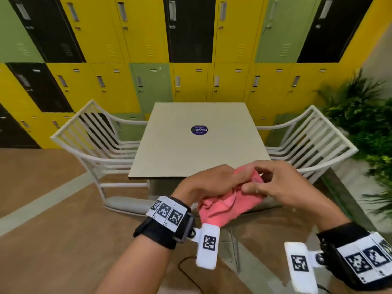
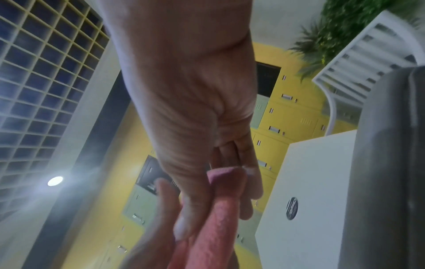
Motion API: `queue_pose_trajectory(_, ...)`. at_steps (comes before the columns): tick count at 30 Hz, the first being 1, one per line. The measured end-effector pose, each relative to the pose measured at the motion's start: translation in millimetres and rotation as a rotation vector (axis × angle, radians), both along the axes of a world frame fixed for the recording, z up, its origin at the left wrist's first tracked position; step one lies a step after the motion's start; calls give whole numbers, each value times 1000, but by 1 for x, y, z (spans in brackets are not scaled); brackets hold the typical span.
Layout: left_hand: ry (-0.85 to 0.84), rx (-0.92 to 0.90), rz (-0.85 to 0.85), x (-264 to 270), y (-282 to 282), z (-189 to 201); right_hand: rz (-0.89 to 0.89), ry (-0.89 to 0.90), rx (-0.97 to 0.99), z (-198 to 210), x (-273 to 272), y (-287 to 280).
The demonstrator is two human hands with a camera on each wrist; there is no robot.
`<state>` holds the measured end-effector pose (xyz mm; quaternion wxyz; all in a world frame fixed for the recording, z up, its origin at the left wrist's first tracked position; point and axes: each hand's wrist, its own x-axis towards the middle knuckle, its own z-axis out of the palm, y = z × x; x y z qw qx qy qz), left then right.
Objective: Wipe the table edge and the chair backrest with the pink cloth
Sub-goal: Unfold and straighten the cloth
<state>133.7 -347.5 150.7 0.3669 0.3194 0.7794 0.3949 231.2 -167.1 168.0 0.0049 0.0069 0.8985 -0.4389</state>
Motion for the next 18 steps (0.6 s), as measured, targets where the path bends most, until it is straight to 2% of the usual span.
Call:
queue_pose_trajectory(2,-62,-33,-98,-9,18,5,-78,0,-3,-1,-4,19)
queue_pose_trajectory(5,-27,-51,-215,-25,36,5,-204,-51,-115,-2,-11,46)
queue_pose_trajectory(7,65,-110,-138,-40,48,2,-280,-85,-207,-4,-16,68)
queue_pose_trajectory(9,92,-79,-77,-55,62,-2,-338,-96,-253,-8,-25,91)
queue_pose_trajectory(13,67,2,7,-92,101,-15,-410,-103,-362,-27,-59,143)
queue_pose_trajectory(18,-70,-149,-23,-149,153,-51,-352,-235,-315,-69,-111,204)
